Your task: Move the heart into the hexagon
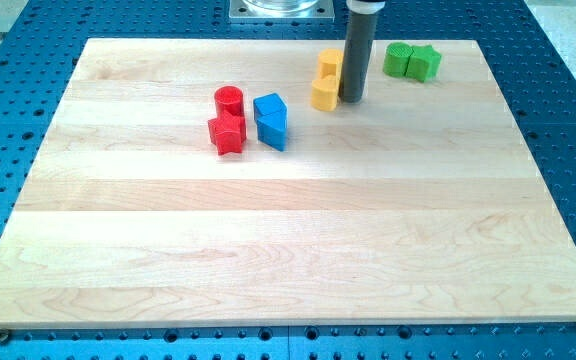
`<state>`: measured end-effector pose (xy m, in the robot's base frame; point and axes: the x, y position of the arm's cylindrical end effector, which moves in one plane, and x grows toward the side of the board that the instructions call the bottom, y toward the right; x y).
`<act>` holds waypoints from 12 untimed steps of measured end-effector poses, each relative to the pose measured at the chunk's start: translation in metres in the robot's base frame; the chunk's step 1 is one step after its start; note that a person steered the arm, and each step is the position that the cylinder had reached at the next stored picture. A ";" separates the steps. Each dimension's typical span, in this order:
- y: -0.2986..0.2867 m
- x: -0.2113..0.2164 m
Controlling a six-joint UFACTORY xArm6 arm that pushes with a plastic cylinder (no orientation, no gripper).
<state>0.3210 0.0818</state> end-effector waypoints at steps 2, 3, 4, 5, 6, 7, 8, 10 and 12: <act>-0.001 0.048; -0.021 0.077; -0.032 0.077; -0.032 0.050; -0.031 0.044; -0.030 0.023; -0.030 0.019; -0.055 0.064; -0.062 0.019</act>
<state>0.3399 0.0200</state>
